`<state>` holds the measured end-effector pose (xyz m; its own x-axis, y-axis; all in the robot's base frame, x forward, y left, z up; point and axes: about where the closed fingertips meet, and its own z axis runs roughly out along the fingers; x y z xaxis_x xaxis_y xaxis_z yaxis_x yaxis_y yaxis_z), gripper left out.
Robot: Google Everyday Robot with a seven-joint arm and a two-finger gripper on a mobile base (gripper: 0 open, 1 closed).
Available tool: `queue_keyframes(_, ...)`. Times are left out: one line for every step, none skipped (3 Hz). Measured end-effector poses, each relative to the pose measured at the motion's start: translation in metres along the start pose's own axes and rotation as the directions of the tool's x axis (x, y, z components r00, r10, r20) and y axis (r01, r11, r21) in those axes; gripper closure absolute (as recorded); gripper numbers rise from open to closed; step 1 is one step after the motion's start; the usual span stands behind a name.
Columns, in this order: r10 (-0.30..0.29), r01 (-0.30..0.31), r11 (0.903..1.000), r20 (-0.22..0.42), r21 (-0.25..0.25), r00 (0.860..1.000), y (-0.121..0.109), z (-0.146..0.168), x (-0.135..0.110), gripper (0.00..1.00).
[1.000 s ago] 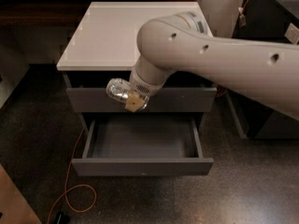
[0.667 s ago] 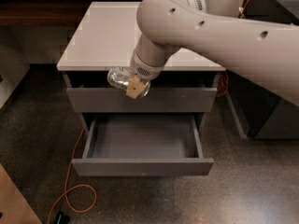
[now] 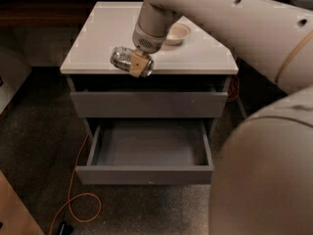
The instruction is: Pick 7up can from middle drawer and place on counter
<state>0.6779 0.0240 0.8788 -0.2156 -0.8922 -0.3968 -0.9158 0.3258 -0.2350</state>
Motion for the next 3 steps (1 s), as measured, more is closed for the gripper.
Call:
queue_keyframes(-0.016,0.015,0.9996,-0.01,-0.022,1.0,-0.029,0.01,-0.025,1.0)
queue_keyframes(-0.035,0.035,0.9989,-0.001,-0.032,0.999,-0.045,0.02,-0.049,1.0)
queue_keyframes(-0.044,0.044,0.9984,0.003,-0.036,0.999,-0.056,0.031,-0.064,0.82)
